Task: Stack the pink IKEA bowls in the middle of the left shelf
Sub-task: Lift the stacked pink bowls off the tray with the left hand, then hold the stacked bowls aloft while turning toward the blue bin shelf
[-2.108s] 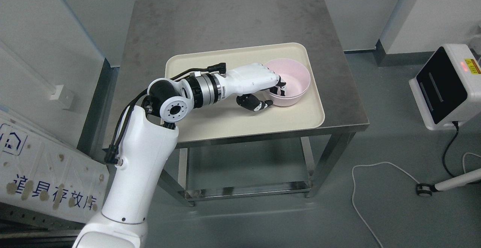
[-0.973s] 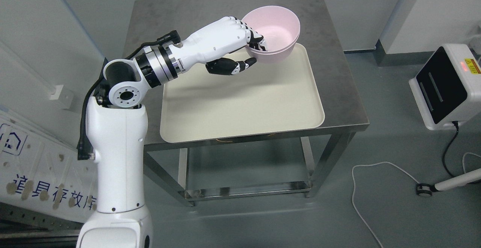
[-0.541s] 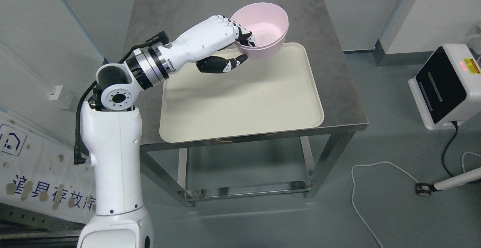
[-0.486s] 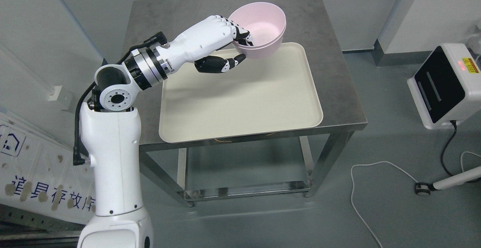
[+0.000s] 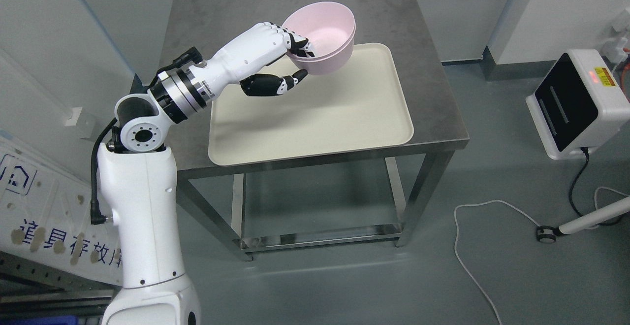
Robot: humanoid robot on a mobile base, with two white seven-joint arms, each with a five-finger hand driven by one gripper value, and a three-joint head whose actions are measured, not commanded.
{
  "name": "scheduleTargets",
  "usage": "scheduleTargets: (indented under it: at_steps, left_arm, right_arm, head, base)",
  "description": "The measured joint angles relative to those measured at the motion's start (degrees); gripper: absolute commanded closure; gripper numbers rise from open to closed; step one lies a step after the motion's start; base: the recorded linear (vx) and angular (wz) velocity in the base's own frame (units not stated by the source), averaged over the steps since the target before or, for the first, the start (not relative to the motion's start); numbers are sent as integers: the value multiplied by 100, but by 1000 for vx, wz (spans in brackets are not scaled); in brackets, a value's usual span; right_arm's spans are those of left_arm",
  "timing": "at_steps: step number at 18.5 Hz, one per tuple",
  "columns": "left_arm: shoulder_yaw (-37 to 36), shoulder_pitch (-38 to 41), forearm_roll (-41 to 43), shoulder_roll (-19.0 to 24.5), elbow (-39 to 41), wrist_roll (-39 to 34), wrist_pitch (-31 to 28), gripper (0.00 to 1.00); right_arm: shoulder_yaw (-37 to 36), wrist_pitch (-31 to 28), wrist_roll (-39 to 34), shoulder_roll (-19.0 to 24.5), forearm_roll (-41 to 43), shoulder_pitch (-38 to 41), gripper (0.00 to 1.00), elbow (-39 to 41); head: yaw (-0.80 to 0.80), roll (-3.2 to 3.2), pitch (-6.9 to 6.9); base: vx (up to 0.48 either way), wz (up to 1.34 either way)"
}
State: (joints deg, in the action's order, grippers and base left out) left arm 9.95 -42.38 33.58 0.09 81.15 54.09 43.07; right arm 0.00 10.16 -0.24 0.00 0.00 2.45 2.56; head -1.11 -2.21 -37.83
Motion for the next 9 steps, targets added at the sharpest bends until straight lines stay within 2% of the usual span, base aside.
scheduleTargets:
  at_steps: [3,9]
  left_arm:
    - [160,98,-5,-2,-34,-7,14,97]
    - [312,180,-8,-5,-89,-8,45,97]
  right_arm:
    - [0,0,0,0,0,0,0,0]
    - [0,0,0,0,0,2,0,0]
  head:
    - [0,0,0]
    - [0,0,0]
  base:
    - [-263,-130]
    - [-293,-415]
